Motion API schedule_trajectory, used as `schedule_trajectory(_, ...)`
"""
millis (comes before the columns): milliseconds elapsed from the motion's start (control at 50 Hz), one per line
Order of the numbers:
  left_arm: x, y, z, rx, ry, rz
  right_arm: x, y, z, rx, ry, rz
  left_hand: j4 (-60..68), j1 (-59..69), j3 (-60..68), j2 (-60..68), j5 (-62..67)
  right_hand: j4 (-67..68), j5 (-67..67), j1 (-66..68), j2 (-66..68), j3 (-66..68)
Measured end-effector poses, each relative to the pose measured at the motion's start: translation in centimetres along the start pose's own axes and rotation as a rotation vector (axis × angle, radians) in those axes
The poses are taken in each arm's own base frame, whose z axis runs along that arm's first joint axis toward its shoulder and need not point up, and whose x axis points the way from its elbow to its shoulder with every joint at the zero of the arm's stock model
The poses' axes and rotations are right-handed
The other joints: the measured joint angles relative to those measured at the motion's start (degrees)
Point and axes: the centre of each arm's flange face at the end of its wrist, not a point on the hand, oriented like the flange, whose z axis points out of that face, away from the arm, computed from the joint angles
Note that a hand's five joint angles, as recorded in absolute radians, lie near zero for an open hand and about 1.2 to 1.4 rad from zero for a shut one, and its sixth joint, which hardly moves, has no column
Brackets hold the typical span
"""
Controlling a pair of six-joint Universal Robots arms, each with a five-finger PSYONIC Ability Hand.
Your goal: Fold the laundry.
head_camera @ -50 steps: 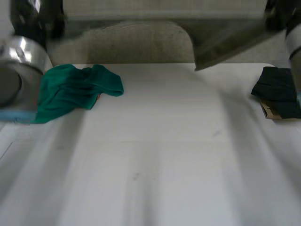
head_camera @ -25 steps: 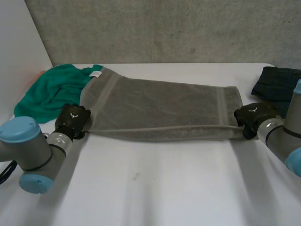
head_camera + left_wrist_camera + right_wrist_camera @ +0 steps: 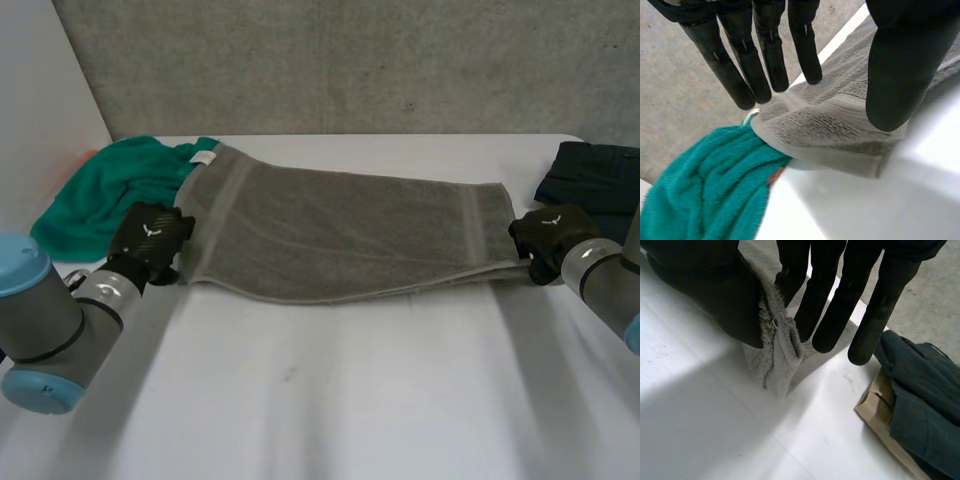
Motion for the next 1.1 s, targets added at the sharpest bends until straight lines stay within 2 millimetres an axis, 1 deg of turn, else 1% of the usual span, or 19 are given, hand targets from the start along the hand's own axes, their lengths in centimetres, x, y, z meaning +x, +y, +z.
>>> schedule_trajectory(40,0.2,0.1,-0.1,-0.014,0.011,-0.017,0.2,0.0,0.1,0.0,0.006,0.005,-3.94,-3.2,-4.01,-3.87,-4.1,0.0,0.0,0.0,0.0,0.0)
schedule_trajectory(180,1.4,0.7,-0.1,-0.055,0.054,-0.053,0.7,0.2,0.6,-0.009,0.012,0.023,-4.85,-3.63,-4.69,-4.87,-5.17,0.0,0.0,0.0,0.0,0.0)
schedule_trajectory(300,2.2,0.9,0.9,-0.048,0.072,-0.052,0.6,0.4,0.7,-0.022,0.007,0.03,-4.79,-3.63,-4.69,-4.87,-5.12,0.0,0.0,0.0,0.0,0.0)
schedule_trajectory(460,3.5,0.4,2.8,-0.012,0.097,-0.045,0.9,0.6,0.8,-0.029,0.012,0.036,-3.58,-3.4,-4.24,-3.92,-3.38,0.01,0.0,0.0,0.0,0.0)
schedule_trajectory(560,3.8,0.4,4.0,-0.003,0.076,-0.035,1.1,0.9,0.8,-0.036,0.017,0.04,1.89,2.81,1.27,1.56,1.73,0.01,0.0,0.0,0.0,0.0)
schedule_trajectory(680,2.8,0.8,5.2,-0.027,-0.005,0.009,1.3,1.2,0.9,-0.046,0.018,0.044,5.77,6.64,5.39,5.57,5.5,0.01,0.0,0.0,0.0,0.0)
schedule_trajectory(720,2.4,1.0,5.3,-0.041,-0.028,0.034,1.3,1.3,1.0,-0.05,0.017,0.045,11.85,13.52,11.46,12.17,11.46,0.0,0.0,0.0,0.0,0.0)
schedule_trajectory(760,2.1,1.0,5.2,-0.052,-0.04,0.06,1.3,1.3,0.9,-0.053,0.015,0.045,21.51,23.85,20.98,21.29,20.9,0.0,0.0,0.0,0.0,0.0)
schedule_trajectory(800,1.8,0.8,4.9,-0.061,-0.045,0.086,1.3,1.3,0.9,-0.056,0.014,0.044,30.43,30.59,29.65,30.16,29.35,0.0,0.0,0.0,0.0,0.0)
schedule_trajectory(900,1.5,-0.2,3.1,-0.075,-0.039,0.144,1.4,1.1,0.6,-0.068,0.002,0.038,32.06,30.59,31.28,31.84,29.75,0.0,0.0,0.0,0.0,0.0)
schedule_trajectory(960,1.4,-1.1,1.1,-0.092,-0.018,0.181,1.3,1.0,0.2,-0.088,-0.019,0.019,32.07,30.59,31.28,31.84,29.75,0.01,0.0,0.0,0.0,0.0)
schedule_trajectory(1000,1.5,-1.6,-0.8,-0.122,0.011,0.209,1.3,1.0,-0.4,-0.117,-0.045,-0.014,32.08,30.59,31.28,31.84,29.75,0.0,0.0,0.0,0.0,0.0)
schedule_trajectory(1020,1.6,-1.8,-1.5,-0.134,0.023,0.217,1.3,1.0,-0.6,-0.128,-0.055,-0.027,32.08,30.59,31.28,31.84,29.75,0.0,0.0,0.0,0.0,0.0)
schedule_trajectory(1100,2.1,-2.2,-5.9,-0.251,0.122,0.258,1.4,1.4,-2.7,-0.227,-0.136,-0.135,32.08,30.59,31.28,31.84,29.75,0.0,0.0,0.0,0.0,0.0)
